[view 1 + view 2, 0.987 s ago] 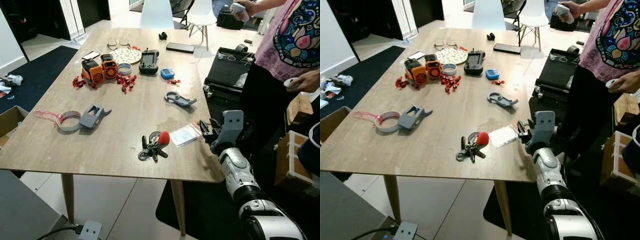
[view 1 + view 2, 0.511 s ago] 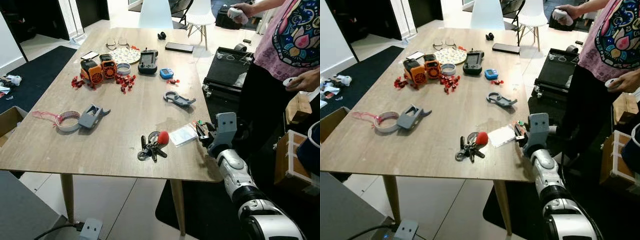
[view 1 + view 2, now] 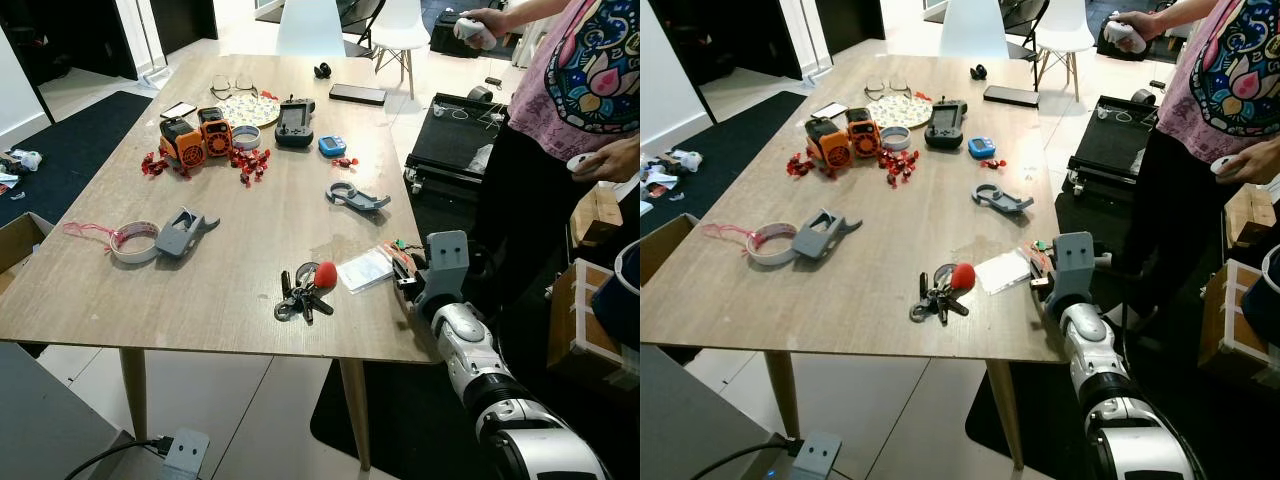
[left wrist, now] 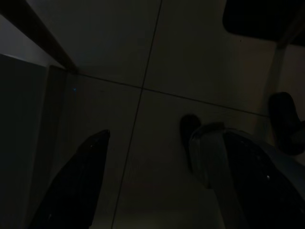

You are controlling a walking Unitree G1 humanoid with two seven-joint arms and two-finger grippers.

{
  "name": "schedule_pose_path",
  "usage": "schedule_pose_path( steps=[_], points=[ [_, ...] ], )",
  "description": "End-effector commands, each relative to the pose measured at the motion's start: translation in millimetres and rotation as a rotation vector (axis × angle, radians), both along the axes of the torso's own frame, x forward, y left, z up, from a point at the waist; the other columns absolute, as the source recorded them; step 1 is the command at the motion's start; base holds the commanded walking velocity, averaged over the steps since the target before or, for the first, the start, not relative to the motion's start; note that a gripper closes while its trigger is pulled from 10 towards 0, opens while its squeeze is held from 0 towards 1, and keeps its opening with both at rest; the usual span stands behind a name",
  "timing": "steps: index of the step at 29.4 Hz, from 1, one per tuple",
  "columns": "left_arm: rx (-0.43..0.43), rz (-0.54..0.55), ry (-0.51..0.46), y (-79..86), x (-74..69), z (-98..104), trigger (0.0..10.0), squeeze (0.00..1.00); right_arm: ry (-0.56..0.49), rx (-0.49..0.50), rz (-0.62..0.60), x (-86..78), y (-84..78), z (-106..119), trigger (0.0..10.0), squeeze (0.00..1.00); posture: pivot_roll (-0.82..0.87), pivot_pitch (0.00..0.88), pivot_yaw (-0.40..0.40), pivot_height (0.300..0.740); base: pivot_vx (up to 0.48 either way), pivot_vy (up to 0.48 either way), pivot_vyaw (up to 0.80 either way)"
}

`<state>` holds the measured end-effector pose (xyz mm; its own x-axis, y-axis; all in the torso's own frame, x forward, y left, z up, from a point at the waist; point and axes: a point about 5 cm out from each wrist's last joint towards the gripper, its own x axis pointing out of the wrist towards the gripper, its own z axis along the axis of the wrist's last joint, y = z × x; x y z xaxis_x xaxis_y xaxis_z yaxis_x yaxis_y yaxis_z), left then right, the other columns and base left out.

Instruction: Hang keys on a hook

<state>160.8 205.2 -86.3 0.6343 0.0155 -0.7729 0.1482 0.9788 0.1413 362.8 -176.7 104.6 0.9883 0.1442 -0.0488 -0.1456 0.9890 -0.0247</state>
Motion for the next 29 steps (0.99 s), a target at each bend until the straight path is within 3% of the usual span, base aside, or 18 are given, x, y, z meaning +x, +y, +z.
schedule_pose_path(
  steps=[1,9,10,11,12,14,15,16,17,29],
  points=[
    [-0.01,0.0,0.027,-4.7,-5.9,-3.7,10.0,0.0,0.028,-0.02,0.0,-0.7,0.3,-4.2,10.0,0.0,0.03,0.123,-0.027,0.74,0.0,0.0,0.0],
    [-0.013,0.002,0.025,-5.1,-3.6,-3.0,10.0,0.0,0.044,-0.038,-0.027,-0.8,-3.6,-6.1,10.0,0.0,0.03,0.12,-0.025,0.74,0.0,0.0,0.0],
    [-0.013,0.001,0.025,-5.0,-3.5,-2.9,10.0,0.0,0.046,-0.04,-0.029,-0.9,-4.0,-6.4,6.2,0.0,0.03,0.12,-0.023,0.74,0.0,0.0,0.0],
    [-0.013,0.001,0.025,-5.1,-3.4,-2.9,10.0,0.0,0.047,-0.04,-0.031,-1.0,-4.3,-6.7,4.8,0.0,0.03,0.12,-0.024,0.74,0.0,0.0,0.0],
    [-0.013,0.001,0.026,-5.0,-3.3,-2.9,10.0,0.0,0.049,-0.04,-0.032,-1.1,-4.5,-7.0,4.2,0.0,0.03,0.12,-0.024,0.74,0.0,0.0,0.0],
    [-0.013,0.001,0.026,-5.0,-3.3,-2.9,10.0,0.0,0.05,-0.04,-0.033,-1.2,-4.6,-7.2,4.2,0.0,0.03,0.12,-0.024,0.74,0.0,0.0,0.0],
    [-0.014,0.002,0.026,-4.9,-3.2,-2.8,10.0,0.0,0.05,-0.04,-0.035,-1.2,-4.7,-7.3,2.5,0.0,0.03,0.12,-0.024,0.74,0.0,0.0,0.0],
    [-0.014,0.003,0.026,-4.8,-3.1,-2.8,10.0,0.0,0.051,-0.039,-0.035,-1.1,-4.7,-7.4,2.5,0.0,0.03,0.12,-0.024,0.74,0.0,0.0,0.0],
    [-0.014,0.004,0.027,-4.7,-3.0,-2.8,10.0,0.0,0.051,-0.039,-0.036,-1.1,-4.8,-7.5,1.5,0.0,0.03,0.12,-0.023,0.74,0.0,0.0,0.0],
    [-0.015,0.007,0.03,-4.4,-2.3,-2.6,10.0,0.0,0.049,-0.032,-0.042,-0.8,-5.0,-6.9,0.0,0.0,0.03,0.117,-0.024,0.74,0.0,0.0,0.0]
  ],
)
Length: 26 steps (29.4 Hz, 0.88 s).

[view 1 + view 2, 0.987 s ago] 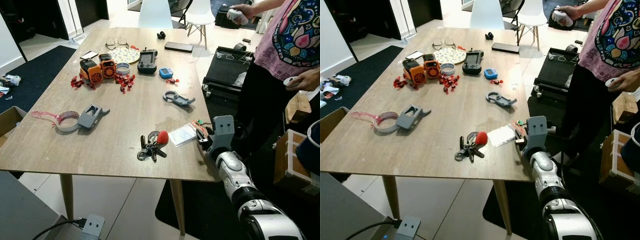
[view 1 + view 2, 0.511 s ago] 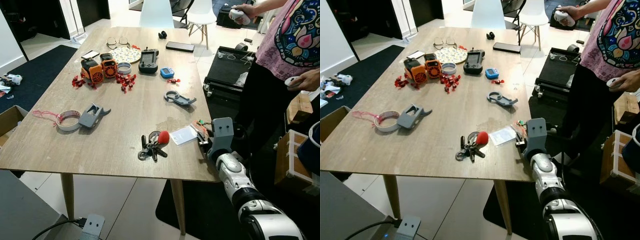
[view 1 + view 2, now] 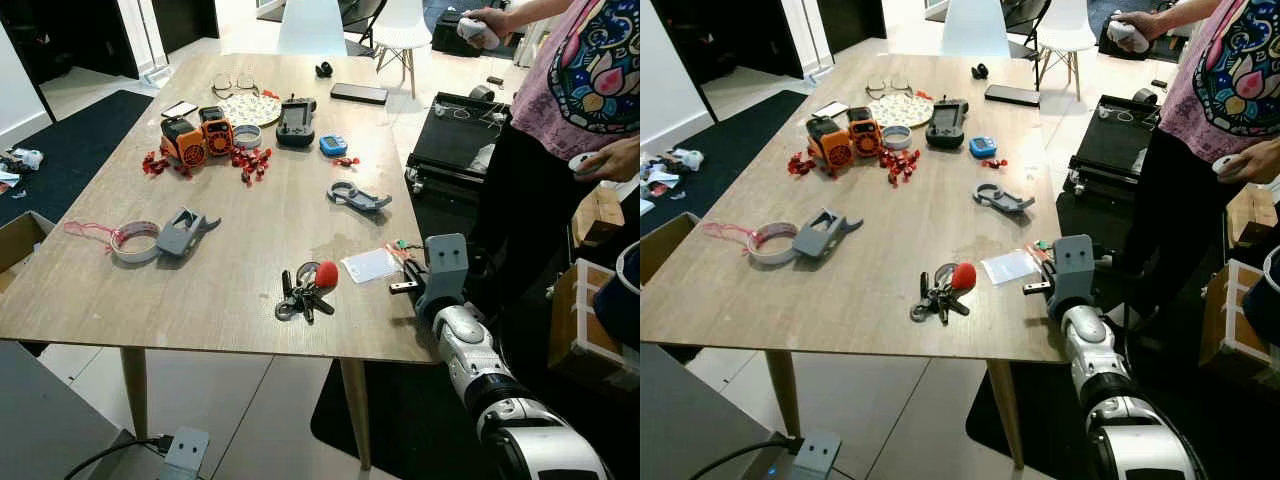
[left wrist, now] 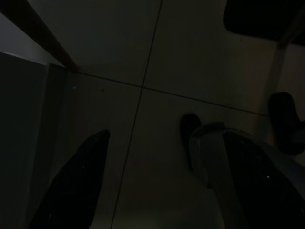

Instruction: Hang keys on a hook

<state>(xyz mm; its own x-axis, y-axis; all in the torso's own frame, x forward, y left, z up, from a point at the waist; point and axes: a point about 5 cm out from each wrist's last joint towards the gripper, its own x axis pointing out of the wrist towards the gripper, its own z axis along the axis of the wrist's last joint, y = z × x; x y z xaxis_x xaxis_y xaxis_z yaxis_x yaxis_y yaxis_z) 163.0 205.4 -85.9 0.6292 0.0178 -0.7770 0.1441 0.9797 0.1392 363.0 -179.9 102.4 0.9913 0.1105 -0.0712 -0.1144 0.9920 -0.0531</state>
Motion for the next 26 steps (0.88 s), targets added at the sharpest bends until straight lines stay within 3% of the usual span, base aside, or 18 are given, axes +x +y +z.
schedule_pose_path(
  steps=[1,5,7,11,15,18,26],
  points=[
    [-0.014,0.001,0.023,-4.4,-4.4,-3.1,10.0,0.0,0.028,0.003,-0.01,-1.0,-1.8,-4.3,0.0,0.0,0.03,0.117,-0.024,0.74,0.0,0.0,0.0],
    [-0.013,0.001,0.024,-4.2,-4.2,-3.0,10.0,0.0,0.008,0.029,0.007,-0.6,0.2,-2.0,0.0,0.0,0.03,0.115,-0.024,0.74,0.0,0.0,0.0],
    [-0.009,-0.001,0.026,-3.5,-4.3,-3.0,10.0,0.0,-0.046,0.103,0.139,-1.1,18.4,3.5,0.0,0.0,0.03,0.114,-0.024,0.74,0.0,0.0,0.0],
    [-0.009,-0.002,0.027,-3.5,-4.2,-3.0,10.0,0.0,-0.065,0.112,0.204,-2.6,27.9,4.8,0.0,0.0,0.03,0.111,-0.023,0.74,0.0,0.0,0.0],
    [-0.008,-0.006,0.028,-3.8,-4.2,-3.0,10.0,0.0,-0.091,0.129,0.383,-10.8,53.4,2.5,0.0,0.0,0.03,0.105,-0.025,0.74,0.0,0.0,0.0],
    [-0.009,-0.009,0.028,-4.1,-4.1,-3.0,10.0,0.0,-0.091,0.134,0.445,-15.5,63.5,-0.5,0.0,0.0,0.03,0.101,-0.027,0.74,0.0,0.0,0.0],
    [-0.01,-0.013,0.028,-4.8,-3.9,-3.0,10.0,0.0,-0.095,0.15,0.508,-20.8,72.5,-3.7,0.0,0.0,0.03,0.102,-0.028,0.74,0.0,0.0,0.0]
  ],
)
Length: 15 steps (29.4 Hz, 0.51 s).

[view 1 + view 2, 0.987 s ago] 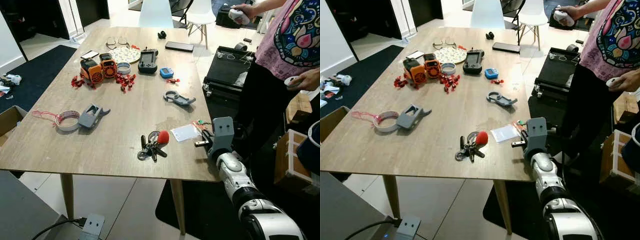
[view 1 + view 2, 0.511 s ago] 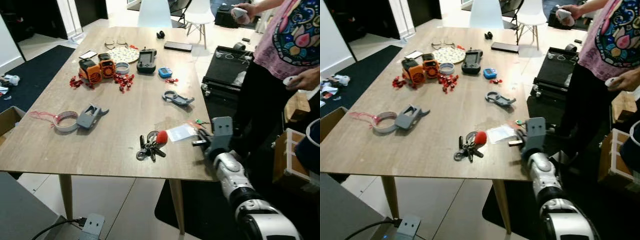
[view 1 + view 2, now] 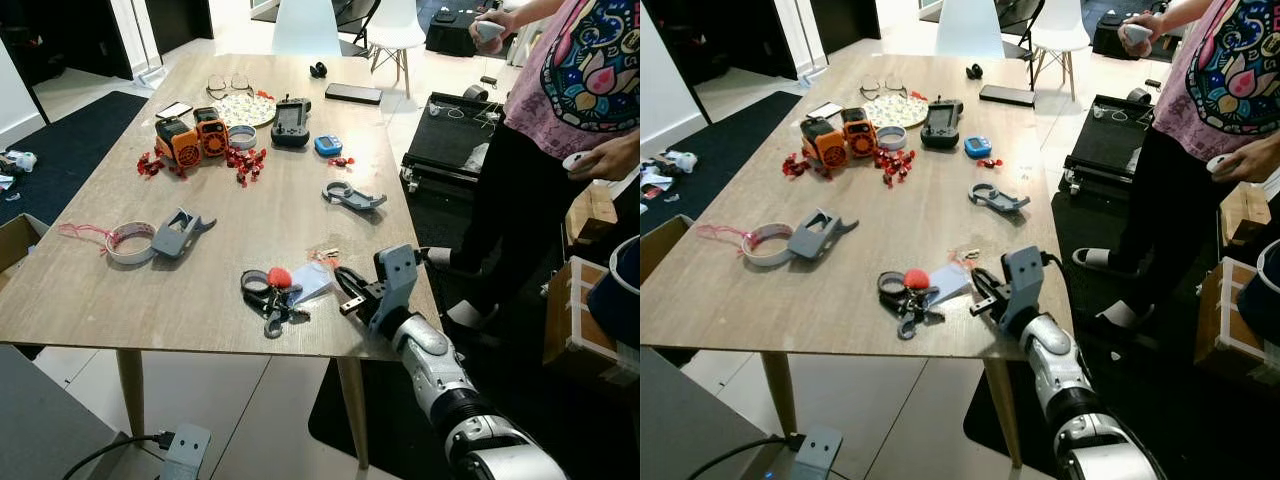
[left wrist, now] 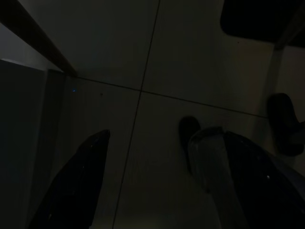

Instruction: Hang keys on a hook

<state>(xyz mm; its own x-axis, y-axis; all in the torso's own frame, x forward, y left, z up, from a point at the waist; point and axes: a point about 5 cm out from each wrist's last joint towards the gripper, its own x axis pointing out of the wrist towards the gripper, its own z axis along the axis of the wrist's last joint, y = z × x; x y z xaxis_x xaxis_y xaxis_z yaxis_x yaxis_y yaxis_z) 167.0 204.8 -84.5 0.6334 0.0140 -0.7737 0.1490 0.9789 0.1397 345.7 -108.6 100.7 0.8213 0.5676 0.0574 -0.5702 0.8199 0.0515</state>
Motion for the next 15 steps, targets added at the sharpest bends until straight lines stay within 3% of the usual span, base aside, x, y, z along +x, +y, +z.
schedule_pose_path(
  steps=[1,5,6,7,8,11,15],
  points=[
    [-0.01,-0.009,0.033,-4.3,-7.7,-4.4,10.0,0.0,-0.014,0.009,0.022,-3.9,1.6,-1.8,0.0,0.0,0.03,0.103,-0.028,0.74,0.0,0.0,0.0],
    [-0.011,-0.012,0.032,-4.7,-7.2,-4.2,10.0,0.0,-0.028,0.018,0.031,-4.9,1.2,-0.4,0.0,0.0,0.03,0.106,-0.029,0.74,0.0,0.0,0.0],
    [-0.011,-0.013,0.032,-4.8,-7.0,-4.2,10.0,0.0,-0.037,0.011,0.023,-5.1,0.3,0.0,1.2,0.0,0.03,0.106,-0.029,0.74,0.0,0.0,0.0],
    [-0.011,-0.013,0.032,-4.8,-7.0,-4.2,10.0,0.0,-0.037,0.011,0.023,-5.1,0.3,0.0,1.2,0.0,0.03,0.106,-0.029,0.74,0.0,0.0,0.0],
    [-0.012,-0.012,0.031,-5.0,-6.9,-4.1,10.0,0.0,-0.06,0.003,0.004,-5.2,-1.5,1.8,10.0,0.0,0.03,0.106,-0.03,0.74,0.0,0.0,0.0],
    [-0.014,-0.009,0.029,-5.2,-6.6,-4.0,10.0,0.0,-0.093,0.028,-0.027,-4.5,-4.3,6.5,10.0,0.0,0.03,0.107,-0.031,0.74,0.0,0.0,0.0],
    [-0.016,-0.007,0.025,-5.1,-6.1,-3.7,10.0,0.0,-0.229,0.132,-0.09,0.6,-12.1,35.0,10.0,0.0,0.03,0.109,-0.028,0.74,0.0,0.0,0.0]
  ],
)
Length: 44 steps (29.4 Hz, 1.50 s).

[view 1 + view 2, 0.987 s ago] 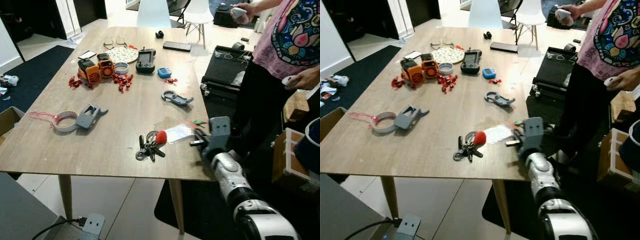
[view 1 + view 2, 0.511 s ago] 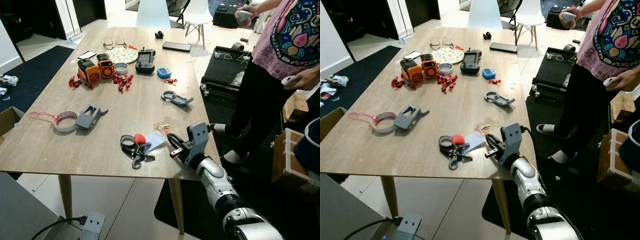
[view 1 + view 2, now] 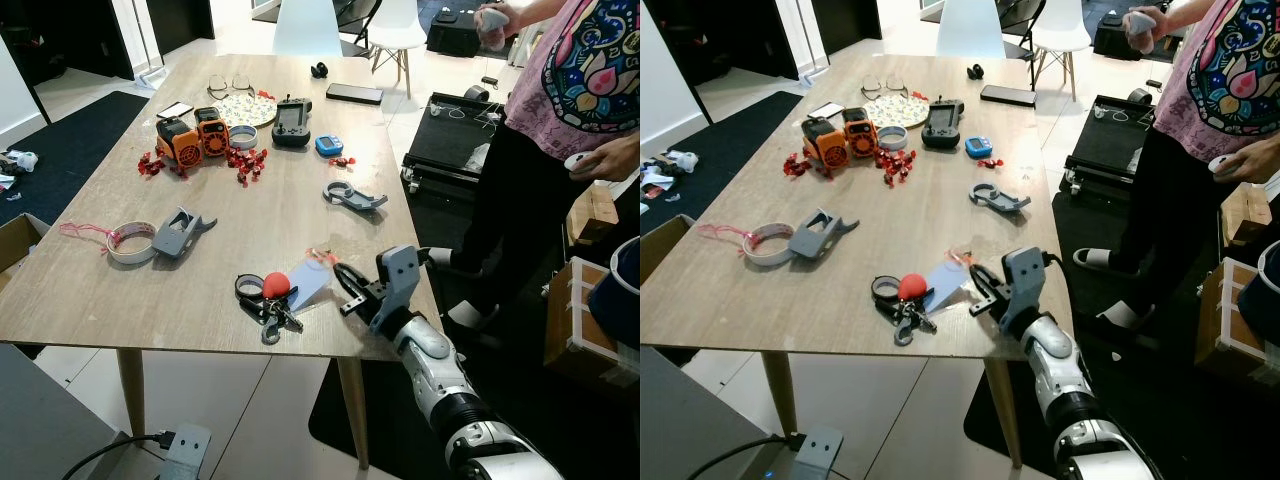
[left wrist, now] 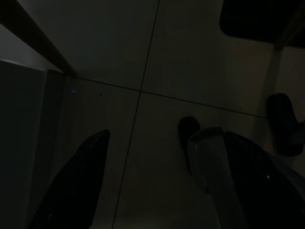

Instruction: Hang keys on a hook

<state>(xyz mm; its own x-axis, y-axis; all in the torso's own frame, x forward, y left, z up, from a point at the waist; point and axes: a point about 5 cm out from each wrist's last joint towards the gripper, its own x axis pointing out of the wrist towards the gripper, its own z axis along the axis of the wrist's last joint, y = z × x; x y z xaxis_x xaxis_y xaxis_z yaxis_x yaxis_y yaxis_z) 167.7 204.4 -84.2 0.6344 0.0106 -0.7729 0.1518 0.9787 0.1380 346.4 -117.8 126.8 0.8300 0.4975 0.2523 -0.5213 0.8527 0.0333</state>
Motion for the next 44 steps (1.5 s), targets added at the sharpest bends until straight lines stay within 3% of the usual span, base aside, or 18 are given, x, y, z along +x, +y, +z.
schedule_pose_path(
  steps=[1,7,14,27,29,30,36,37,39,40,44],
  points=[
    [-0.014,-0.004,0.025,-4.7,-6.6,-3.9,10.0,0.0,-0.086,0.056,-0.027,1.1,-3.9,16.6,10.0,0.0,0.03,0.109,-0.027,0.74,0.0,0.0,0.0],
    [-0.013,-0.007,0.024,-4.7,-6.0,-3.6,10.0,0.0,-0.213,0.101,-0.038,7.1,-5.1,52.5,10.0,0.0,0.03,0.109,-0.023,0.74,0.0,0.0,0.0],
    [-0.012,-0.009,0.023,-4.8,-5.6,-3.5,10.0,0.0,-0.257,0.121,-0.016,11.7,0.1,76.6,10.0,0.0,0.03,0.106,-0.02,0.74,0.0,0.0,0.0],
    [-0.013,-0.008,0.024,-5.2,-6.6,-3.9,10.0,0.0,-0.214,0.104,0.017,10.3,4.6,71.6,10.0,0.0,0.03,0.109,-0.022,0.74,0.0,0.0,0.0],
    [-0.012,-0.009,0.025,-5.3,-7.0,-4.0,10.0,0.0,-0.177,0.082,0.034,10.6,6.7,65.5,10.0,0.0,0.03,0.11,-0.021,0.74,0.0,0.0,0.0],
    [-0.012,-0.013,0.026,-5.4,-7.9,-4.4,10.0,0.0,-0.095,0.004,0.076,9.2,12.7,49.5,10.0,0.0,0.03,0.111,-0.021,0.74,0.0,0.0,0.0],
    [-0.012,-0.017,0.029,-5.4,-9.5,-4.9,10.0,0.0,-0.008,-0.057,0.111,5.4,17.4,30.5,10.0,0.0,0.03,0.117,-0.022,0.74,0.0,0.0,0.0],
    [-0.012,-0.019,0.03,-5.4,-10.0,-5.1,10.0,0.0,0.001,-0.062,0.116,4.7,17.7,28.2,10.0,0.45,0.03,0.117,-0.022,0.74,0.0,0.0,0.0],
    [-0.011,-0.02,0.03,-5.3,-10.4,-5.2,10.0,0.0,0.003,-0.063,0.118,4.3,17.7,27.7,10.0,0.45,0.03,0.118,-0.022,0.74,0.0,0.0,0.0],
    [-0.011,-0.021,0.031,-5.2,-10.7,-5.3,10.0,0.0,0.003,-0.062,0.126,3.8,18.2,27.8,10.0,0.96,0.03,0.12,-0.023,0.74,0.0,0.0,0.0],
    [-0.011,-0.022,0.033,-4.9,-11.4,-5.5,10.0,0.0,-0.005,-0.057,0.144,3.1,19.8,29.7,10.0,1.0,0.03,0.12,-0.023,0.74,0.0,0.0,0.0]
  ],
)
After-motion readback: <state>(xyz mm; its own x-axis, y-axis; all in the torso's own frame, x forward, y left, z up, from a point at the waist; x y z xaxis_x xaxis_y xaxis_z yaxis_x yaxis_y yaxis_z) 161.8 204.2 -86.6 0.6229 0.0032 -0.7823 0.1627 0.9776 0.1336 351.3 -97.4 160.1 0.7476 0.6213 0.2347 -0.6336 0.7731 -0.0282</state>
